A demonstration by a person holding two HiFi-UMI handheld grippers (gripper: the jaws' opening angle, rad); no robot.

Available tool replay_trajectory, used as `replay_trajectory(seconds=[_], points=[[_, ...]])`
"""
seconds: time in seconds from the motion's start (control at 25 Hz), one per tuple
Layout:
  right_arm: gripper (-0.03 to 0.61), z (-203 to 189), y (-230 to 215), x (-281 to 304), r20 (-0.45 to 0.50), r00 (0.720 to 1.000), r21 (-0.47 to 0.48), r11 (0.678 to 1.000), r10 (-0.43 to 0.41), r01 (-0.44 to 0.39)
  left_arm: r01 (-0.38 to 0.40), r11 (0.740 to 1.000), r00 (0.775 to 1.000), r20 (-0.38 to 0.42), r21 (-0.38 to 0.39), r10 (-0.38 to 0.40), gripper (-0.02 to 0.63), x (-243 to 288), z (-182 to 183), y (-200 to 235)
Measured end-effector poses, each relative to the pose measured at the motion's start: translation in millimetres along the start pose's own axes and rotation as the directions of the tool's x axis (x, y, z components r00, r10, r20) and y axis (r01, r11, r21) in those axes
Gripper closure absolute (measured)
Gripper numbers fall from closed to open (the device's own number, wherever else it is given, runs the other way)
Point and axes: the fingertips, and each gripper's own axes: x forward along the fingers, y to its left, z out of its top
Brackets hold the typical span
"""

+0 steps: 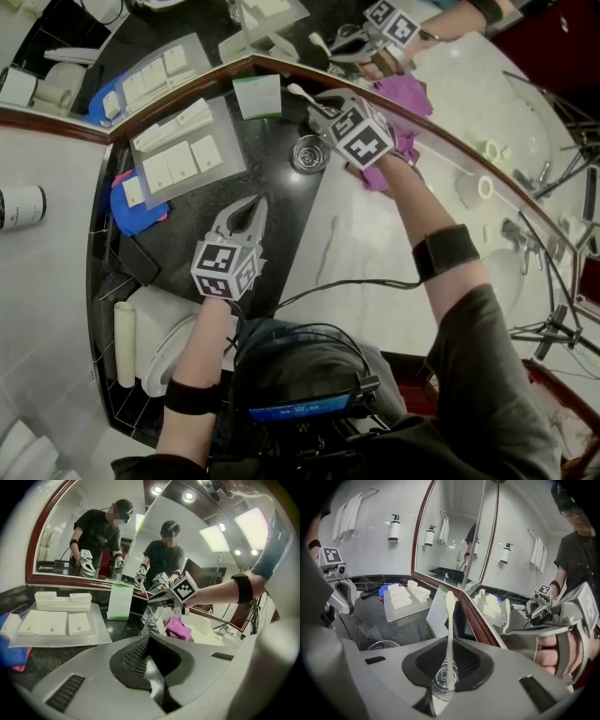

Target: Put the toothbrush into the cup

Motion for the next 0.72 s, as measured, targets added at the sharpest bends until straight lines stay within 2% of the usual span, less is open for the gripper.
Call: replay_trajectory(seconds=[0.4,0.72], points=[[0.514,7,-6,-11,0.046,0.998,0.001,0.999,-0.049,0.049,-0.008,1.000,1.000,0.000,-0.006,0.008,0.611,-5,-5,2],[0.512,28,-12,-38,0.141,0.986,0.060,0.995,-0.090,0.082,-0.007,1.000,1.000,0.016,0.010,0.007,0.611,-10,1,-5]])
